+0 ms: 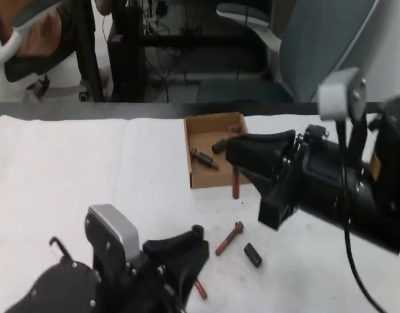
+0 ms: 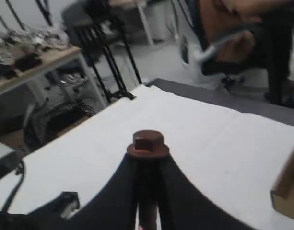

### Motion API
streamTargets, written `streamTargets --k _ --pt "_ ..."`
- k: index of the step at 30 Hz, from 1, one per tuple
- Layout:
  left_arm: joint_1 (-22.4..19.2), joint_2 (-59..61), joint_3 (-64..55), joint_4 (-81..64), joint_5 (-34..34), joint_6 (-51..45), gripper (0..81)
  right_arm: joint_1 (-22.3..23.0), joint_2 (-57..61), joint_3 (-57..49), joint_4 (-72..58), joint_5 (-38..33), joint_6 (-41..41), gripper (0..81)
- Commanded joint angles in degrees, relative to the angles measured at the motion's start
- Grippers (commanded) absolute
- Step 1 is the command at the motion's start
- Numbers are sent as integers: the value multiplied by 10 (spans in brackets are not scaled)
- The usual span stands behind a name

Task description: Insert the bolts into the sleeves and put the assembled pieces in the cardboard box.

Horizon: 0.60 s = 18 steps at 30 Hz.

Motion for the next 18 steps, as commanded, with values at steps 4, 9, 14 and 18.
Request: streamTargets --k 4,9,14,18 --pt "-18 31 -14 -71 -6 17 18 21 -4 16 -83 -22 21 6" --pt "-16 45 -26 -115 -10 21 18 44 1 16 -83 -22 30 6" --pt "-15 45 -27 -115 -10 21 18 69 3 16 -83 -22 31 6" --pt "-15 45 -27 -115 -4 21 18 78 16 16 -84 -15 22 6"
